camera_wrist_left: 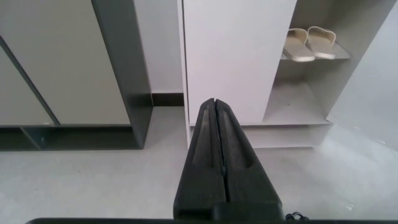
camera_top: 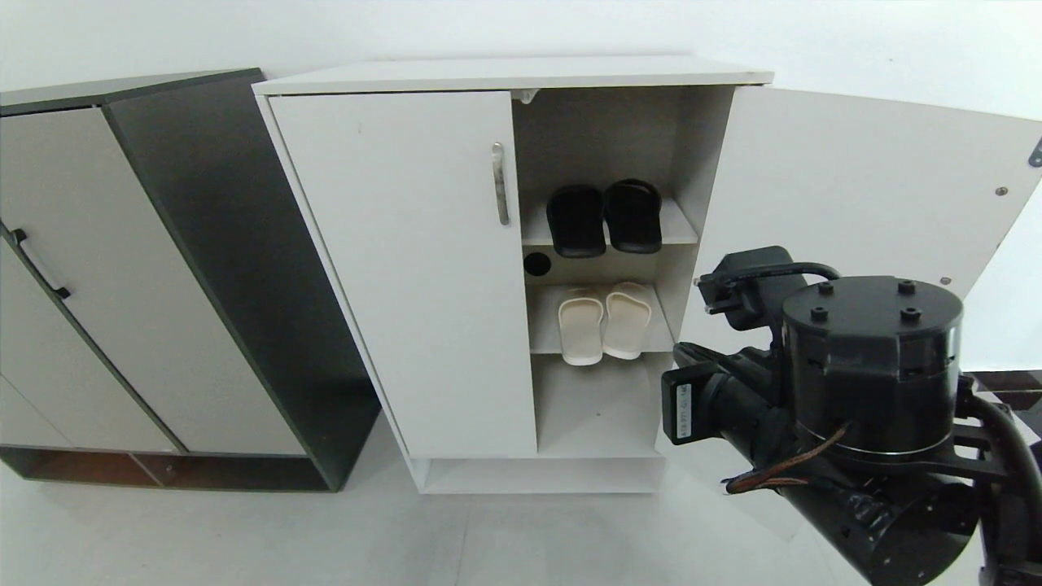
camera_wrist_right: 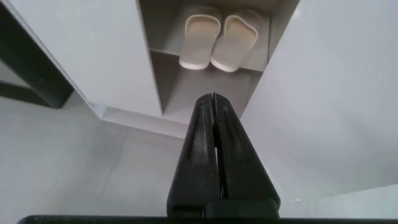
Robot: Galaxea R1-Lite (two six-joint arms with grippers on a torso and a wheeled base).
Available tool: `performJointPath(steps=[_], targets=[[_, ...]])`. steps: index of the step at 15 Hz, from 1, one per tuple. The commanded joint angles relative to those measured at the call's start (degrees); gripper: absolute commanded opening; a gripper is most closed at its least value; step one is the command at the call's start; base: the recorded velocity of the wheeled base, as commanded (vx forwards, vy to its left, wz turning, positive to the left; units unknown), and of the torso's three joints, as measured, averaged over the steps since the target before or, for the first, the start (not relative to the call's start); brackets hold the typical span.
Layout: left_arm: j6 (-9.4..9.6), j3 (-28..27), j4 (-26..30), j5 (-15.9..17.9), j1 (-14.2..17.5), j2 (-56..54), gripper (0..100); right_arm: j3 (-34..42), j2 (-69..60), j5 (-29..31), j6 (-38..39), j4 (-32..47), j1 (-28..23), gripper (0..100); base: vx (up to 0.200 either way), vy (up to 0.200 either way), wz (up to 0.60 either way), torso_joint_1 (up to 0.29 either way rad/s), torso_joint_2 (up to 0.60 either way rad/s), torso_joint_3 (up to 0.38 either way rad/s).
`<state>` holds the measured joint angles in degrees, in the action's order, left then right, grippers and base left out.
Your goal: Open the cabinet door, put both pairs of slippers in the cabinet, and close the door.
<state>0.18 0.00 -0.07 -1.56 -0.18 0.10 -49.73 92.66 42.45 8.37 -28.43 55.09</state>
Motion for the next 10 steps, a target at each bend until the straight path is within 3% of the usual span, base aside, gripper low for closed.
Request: performJointPath(steps=[1,10], targets=[[-0.01,0.00,-0.01,-0.02,0.01,0.08,0,0.16,0.24,0.00,-0.03,-0.05,-0.16,0,0.000,0.000,0.00,0.000,0.00,0.000],[-0.01,0.00,-0.01,-0.02,0.01,-0.01,0,0.42,0.85,0.00,-0.11,-0.22,-0.16,0,0.000,0.000,0.00,0.000,0.00,0.000]])
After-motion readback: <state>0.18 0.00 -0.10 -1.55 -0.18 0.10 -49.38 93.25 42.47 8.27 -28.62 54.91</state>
